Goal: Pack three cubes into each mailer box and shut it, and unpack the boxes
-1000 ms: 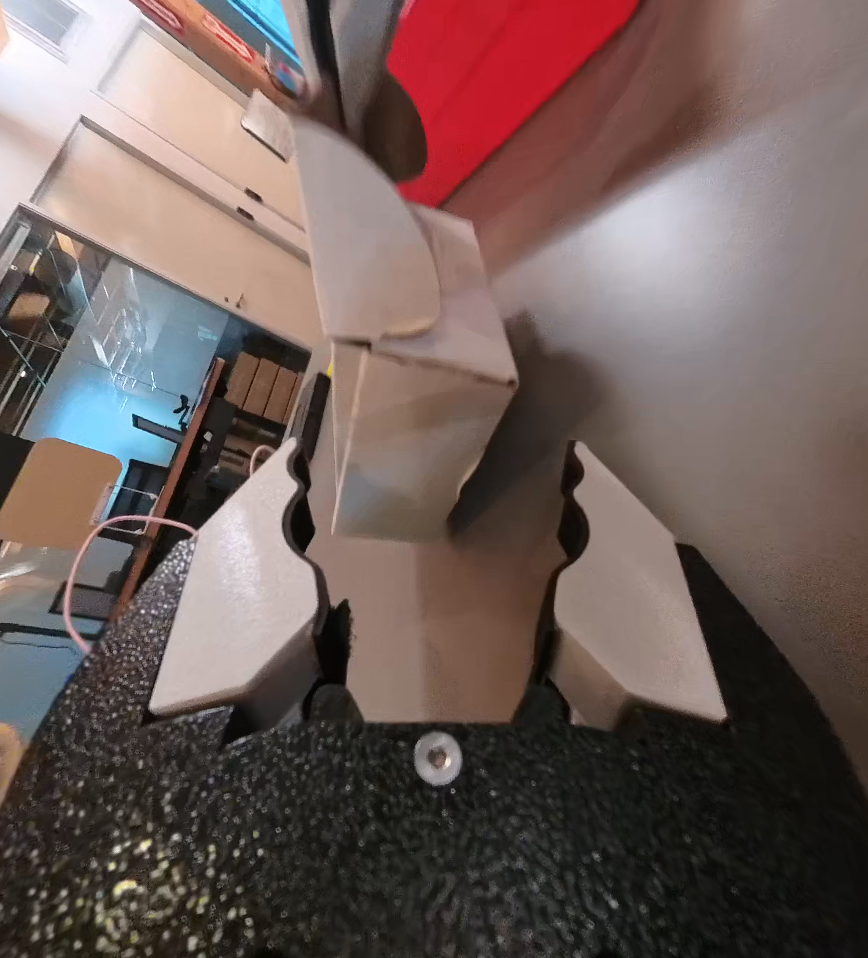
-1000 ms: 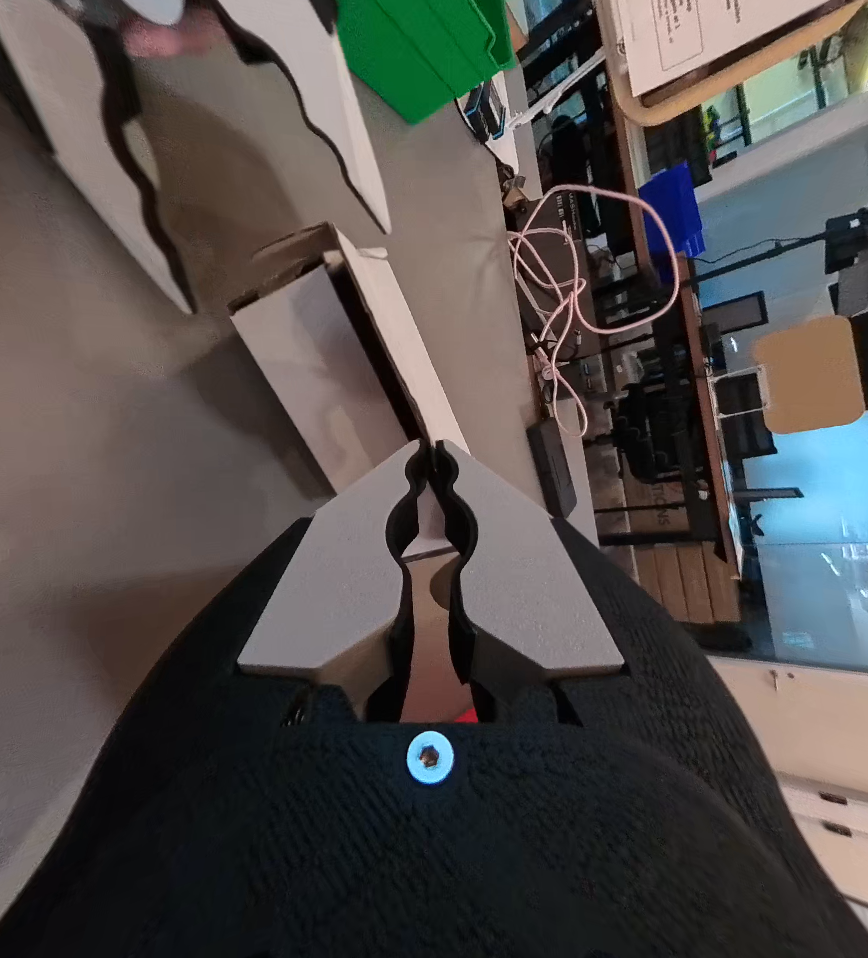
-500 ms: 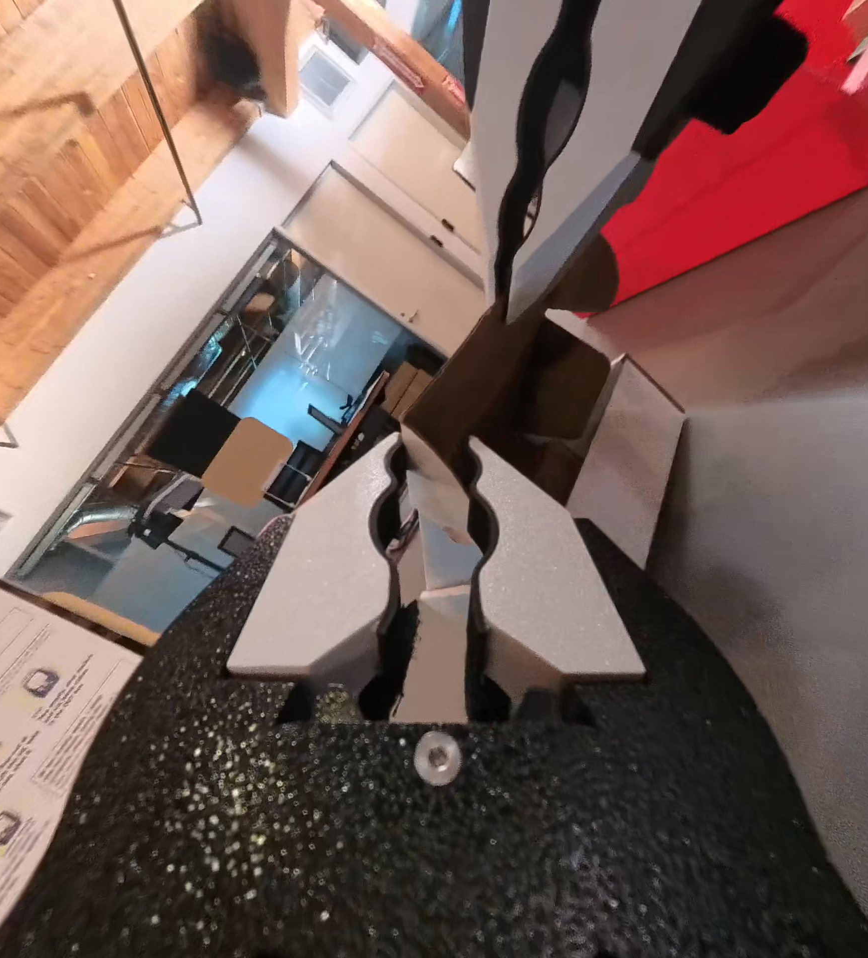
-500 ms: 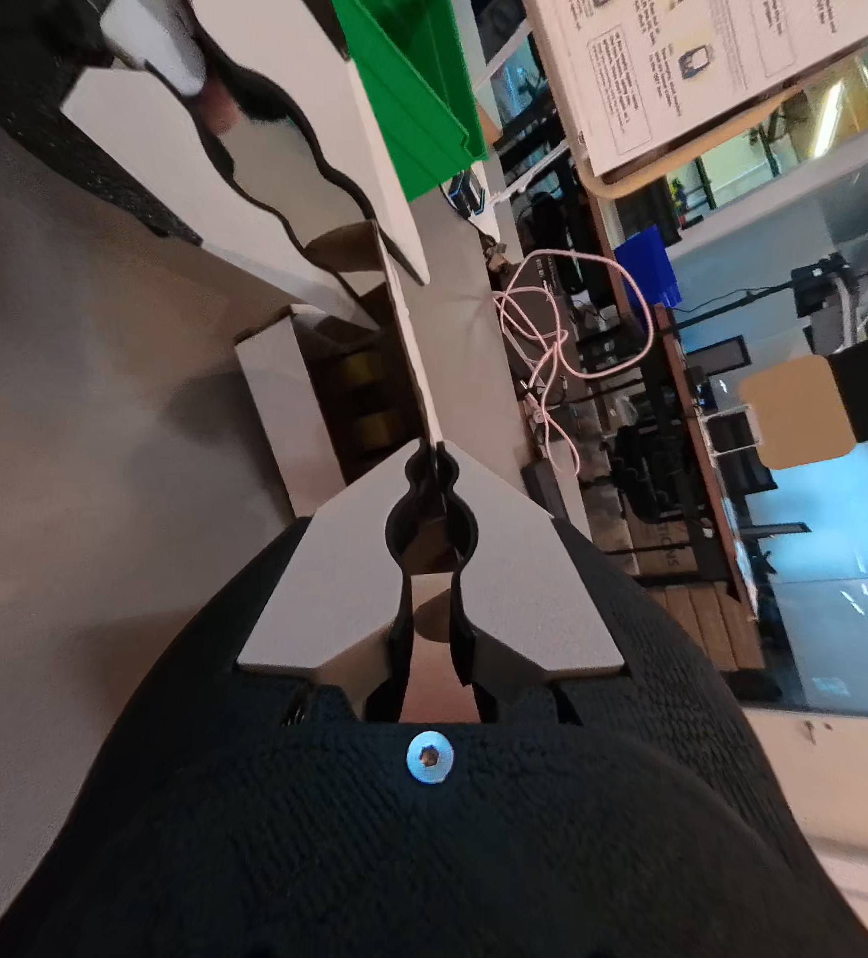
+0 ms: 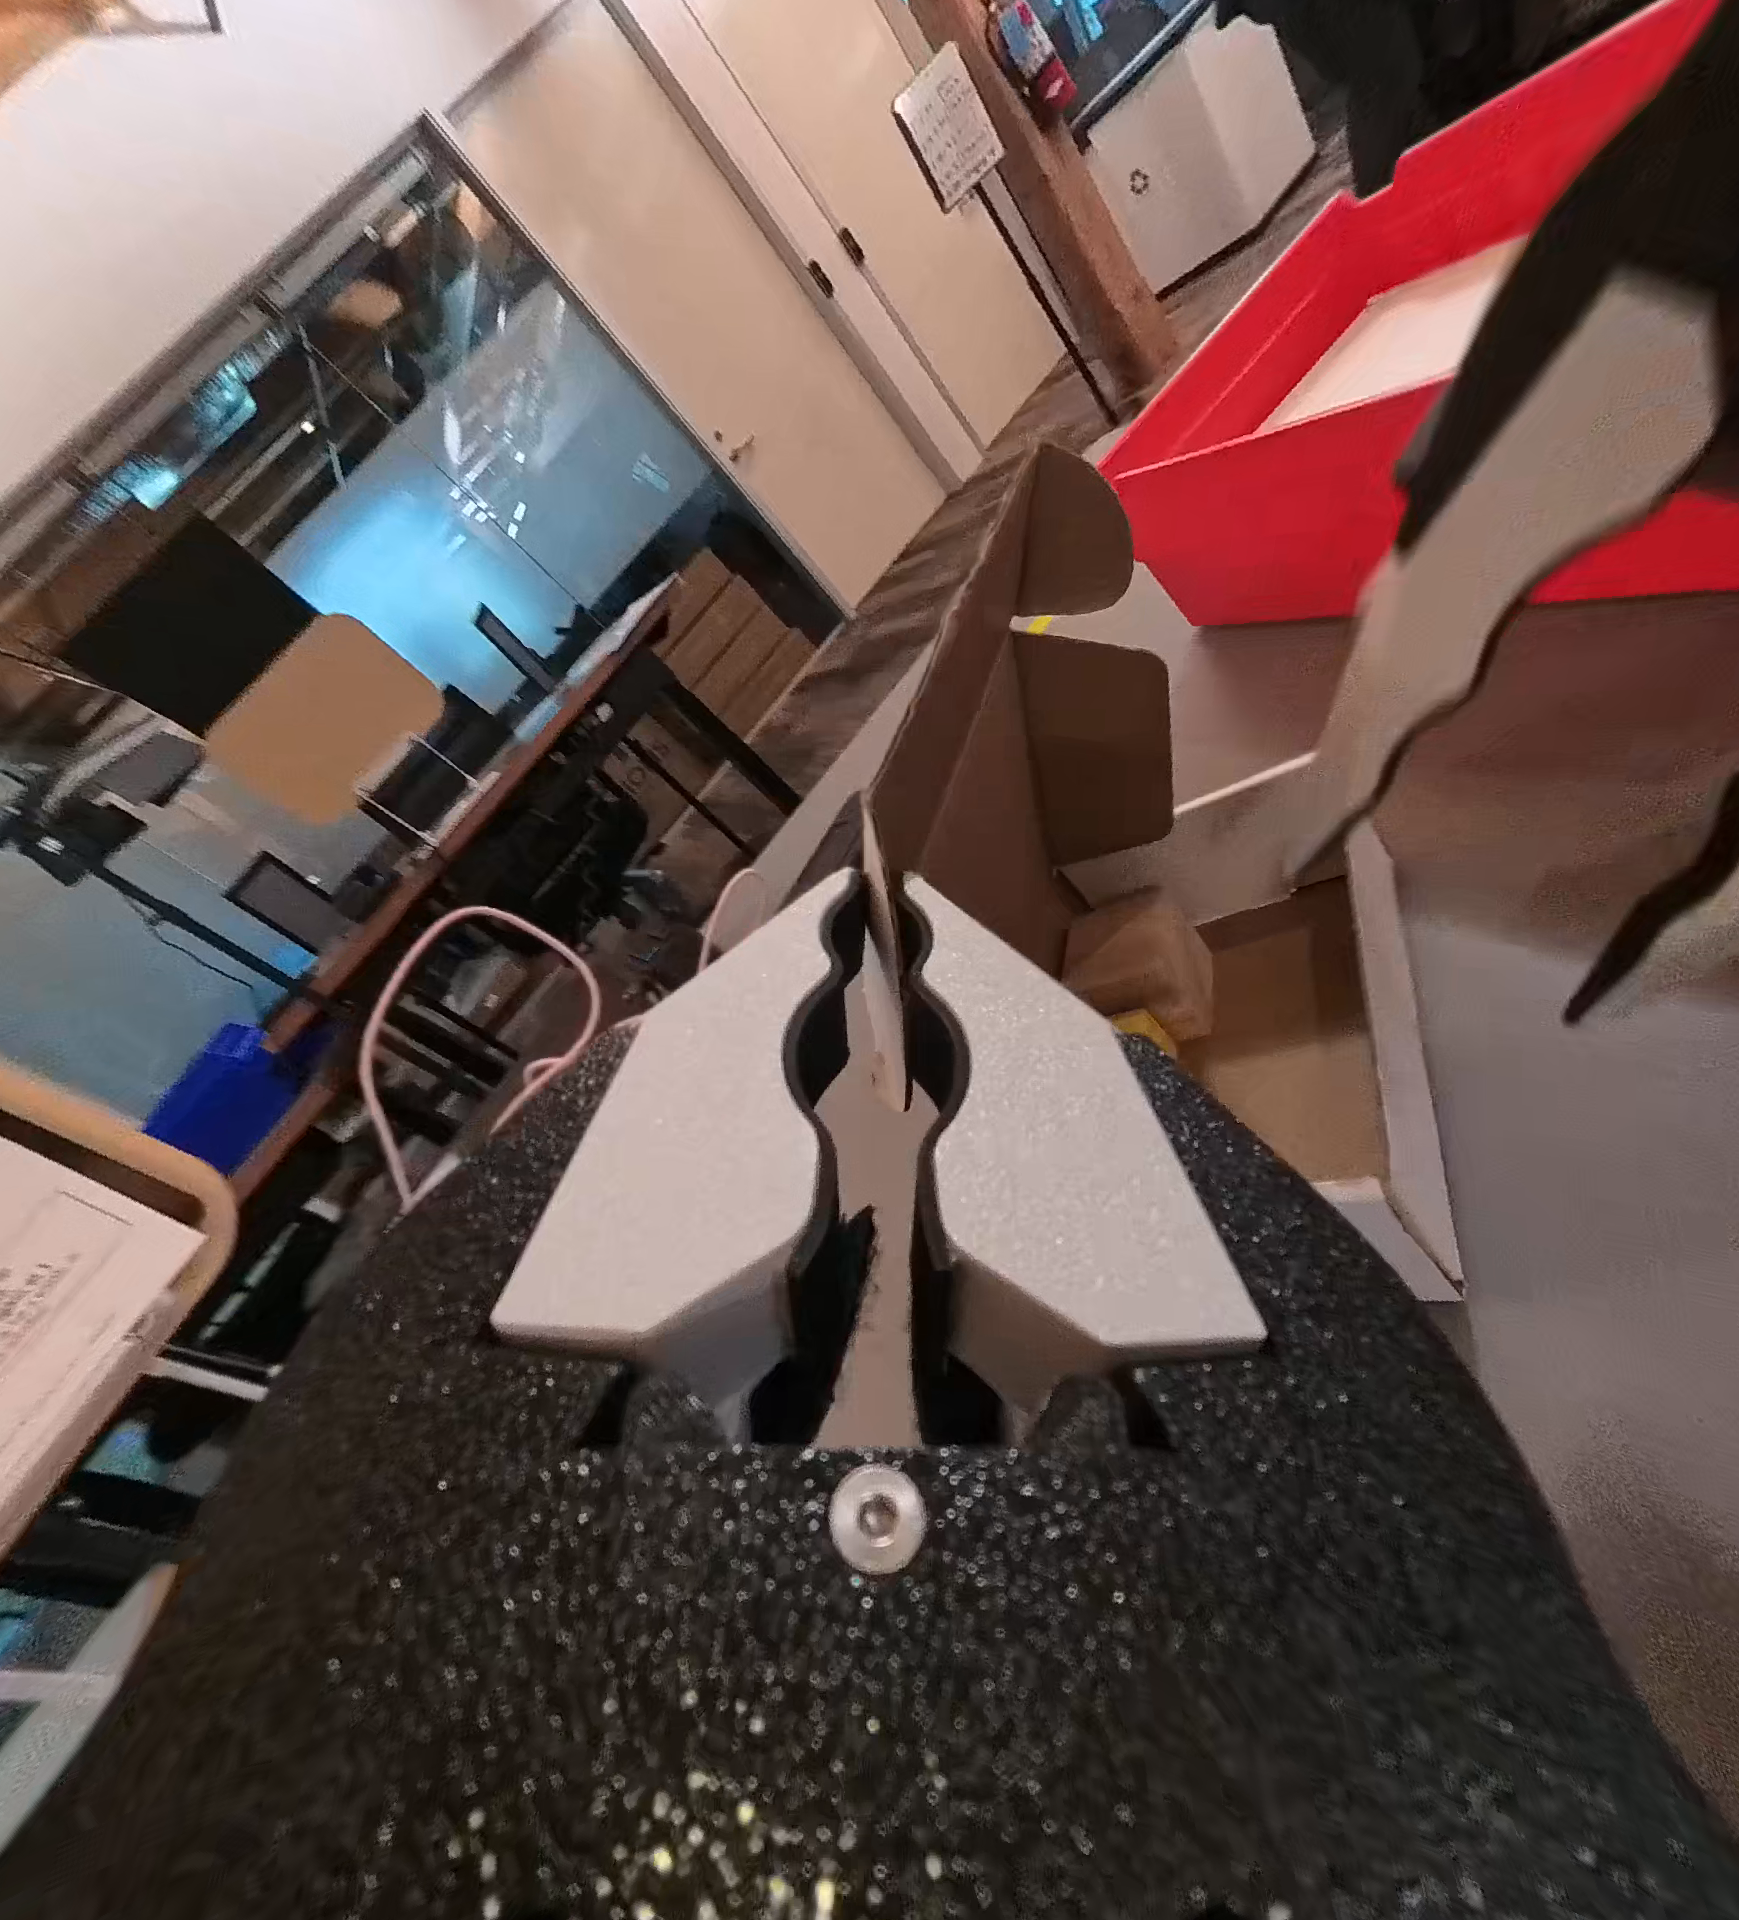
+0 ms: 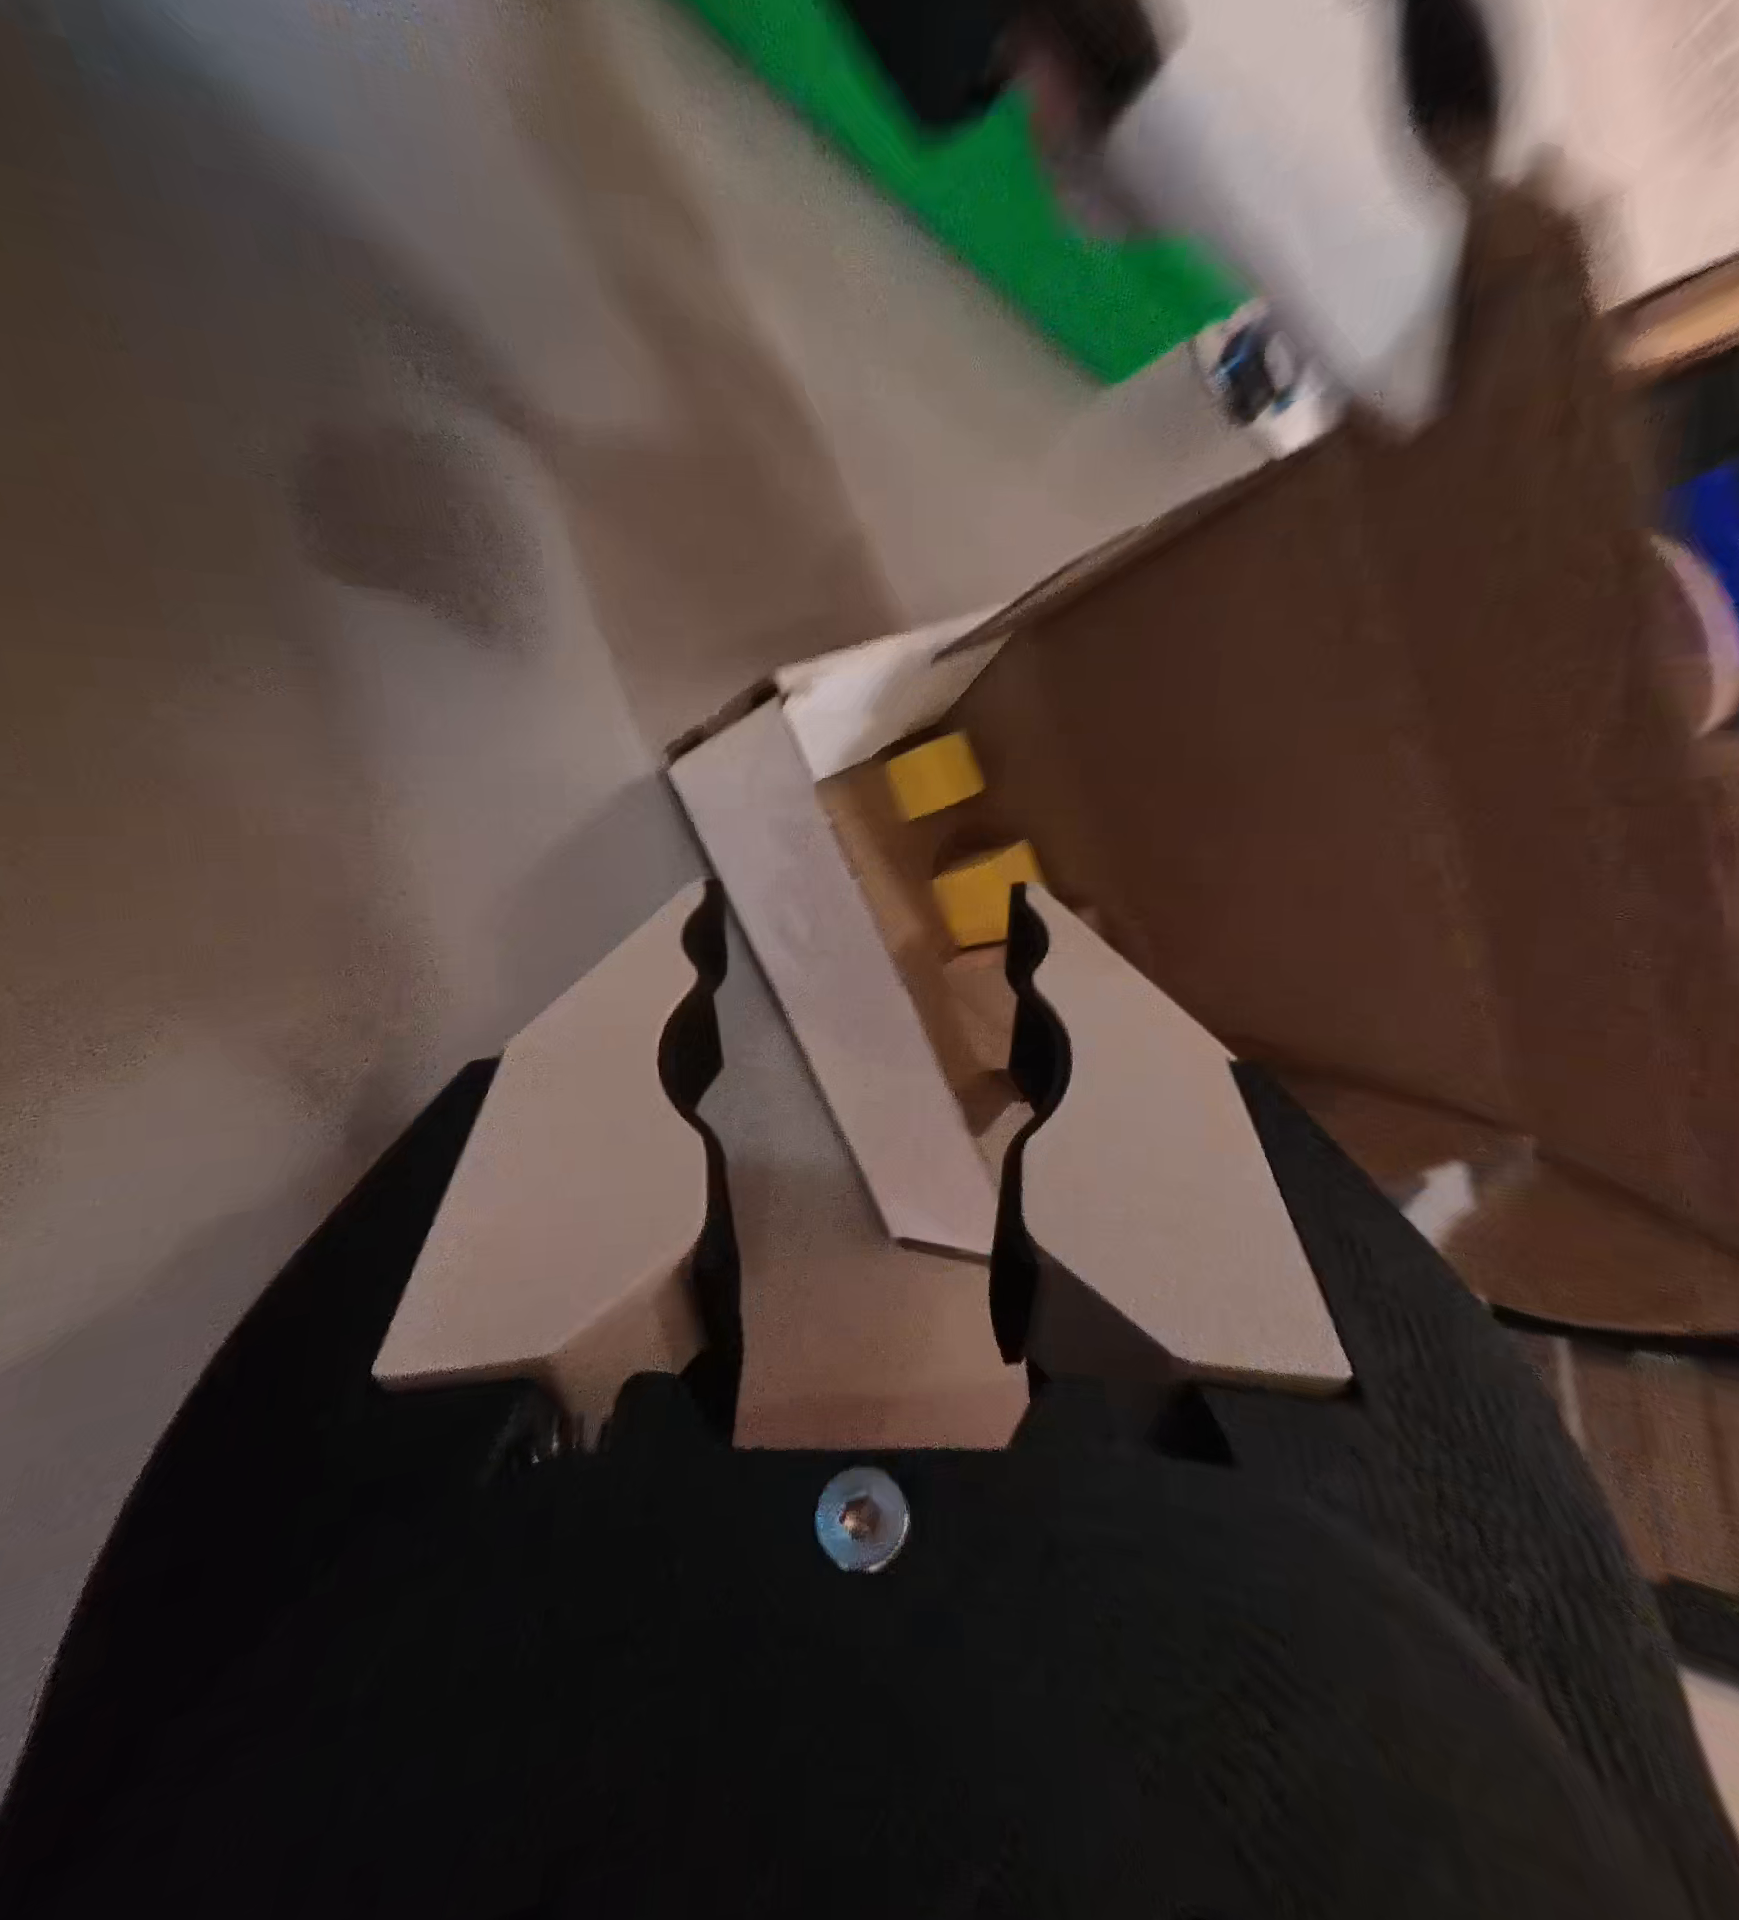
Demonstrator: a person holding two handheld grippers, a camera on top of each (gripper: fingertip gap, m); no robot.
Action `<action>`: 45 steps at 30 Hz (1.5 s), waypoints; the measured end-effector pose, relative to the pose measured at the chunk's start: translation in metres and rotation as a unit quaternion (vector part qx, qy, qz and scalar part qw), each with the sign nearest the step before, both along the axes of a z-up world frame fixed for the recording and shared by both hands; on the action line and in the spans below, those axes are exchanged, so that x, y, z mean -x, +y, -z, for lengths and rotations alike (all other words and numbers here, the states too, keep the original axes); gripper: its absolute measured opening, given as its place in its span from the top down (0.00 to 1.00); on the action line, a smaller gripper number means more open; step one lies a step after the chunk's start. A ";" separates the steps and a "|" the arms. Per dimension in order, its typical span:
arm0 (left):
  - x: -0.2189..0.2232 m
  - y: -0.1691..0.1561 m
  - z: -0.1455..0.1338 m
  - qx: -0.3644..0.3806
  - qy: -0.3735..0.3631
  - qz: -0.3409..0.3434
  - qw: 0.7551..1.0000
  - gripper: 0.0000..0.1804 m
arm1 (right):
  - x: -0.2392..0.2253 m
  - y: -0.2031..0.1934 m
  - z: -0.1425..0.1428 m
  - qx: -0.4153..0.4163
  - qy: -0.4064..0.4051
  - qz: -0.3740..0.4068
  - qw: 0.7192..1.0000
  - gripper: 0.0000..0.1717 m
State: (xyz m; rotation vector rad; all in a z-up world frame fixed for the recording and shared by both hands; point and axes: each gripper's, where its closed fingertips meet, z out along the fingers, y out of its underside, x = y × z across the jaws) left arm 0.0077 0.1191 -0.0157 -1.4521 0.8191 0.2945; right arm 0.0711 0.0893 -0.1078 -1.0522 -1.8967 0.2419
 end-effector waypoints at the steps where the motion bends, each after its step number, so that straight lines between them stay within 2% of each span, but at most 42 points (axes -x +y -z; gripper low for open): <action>1: 0.002 0.002 -0.001 0.012 -0.013 0.004 1.000 0.99 | 0.002 0.005 0.013 0.007 -0.019 0.006 1.000 0.69; 4: 0.011 0.009 -0.005 0.051 -0.076 0.008 0.996 0.99 | 0.002 0.025 0.039 -0.016 -0.059 0.035 0.998 0.77; 7: 0.026 0.019 -0.009 0.072 -0.132 -0.009 0.989 0.99 | 0.000 0.031 0.043 -0.053 -0.072 0.039 0.995 0.90; 11: 0.060 0.047 -0.006 0.077 -0.171 -0.074 0.979 0.98 | -0.003 0.021 0.042 -0.013 -0.081 0.029 0.996 0.92; 15: 0.083 0.079 0.019 0.055 -0.109 -0.155 0.980 0.96 | -0.004 0.014 0.041 0.014 -0.083 0.023 0.996 0.93; 18: 0.090 0.097 0.040 0.053 -0.100 -0.177 0.978 0.96 | -0.004 0.013 0.041 0.021 -0.079 0.019 0.996 0.93; 22: 0.096 0.107 0.068 0.113 -0.145 -0.168 0.968 0.97 | -0.004 0.013 0.041 0.032 -0.073 0.017 0.997 0.94; 26: 0.101 0.107 0.098 0.206 -0.226 -0.142 0.941 0.99 | -0.006 0.014 0.041 0.047 -0.065 0.013 0.997 0.94; 27: 0.102 0.106 0.103 0.217 -0.239 -0.138 0.936 0.99 | -0.007 0.015 0.040 0.052 -0.062 0.015 0.997 0.91; 29: 0.103 0.105 0.107 0.217 -0.259 -0.129 0.932 0.99 | -0.008 0.013 0.040 0.093 -0.053 0.028 0.994 0.84; 31: 0.104 0.103 0.102 0.205 -0.272 -0.124 0.932 0.99 | -0.009 -0.003 0.035 0.214 -0.046 0.026 0.975 0.78; 33: 0.099 0.099 0.095 0.203 -0.291 -0.109 0.928 0.99 | -0.004 -0.019 0.010 0.327 0.011 -0.007 0.945 0.72; 34: 0.096 0.097 0.090 0.199 -0.301 -0.100 0.927 0.99 | -0.002 -0.017 -0.004 0.352 0.051 -0.006 0.934 0.69; 36: 0.093 0.095 0.086 0.194 -0.301 -0.093 0.929 0.99 | 0.000 0.014 -0.018 0.361 0.114 0.074 0.922 0.70; 40: 0.091 0.092 0.080 0.177 -0.288 -0.091 0.937 0.99 | -0.009 0.071 -0.003 0.363 0.145 0.270 0.880 0.72; 42: 0.089 0.090 0.077 0.172 -0.284 -0.087 0.939 0.99 | -0.011 0.080 0.015 0.373 0.117 0.320 0.863 0.71; 45: 0.088 0.088 0.073 0.164 -0.276 -0.085 0.943 0.99 | -0.009 0.087 0.025 0.336 0.079 0.367 0.864 0.71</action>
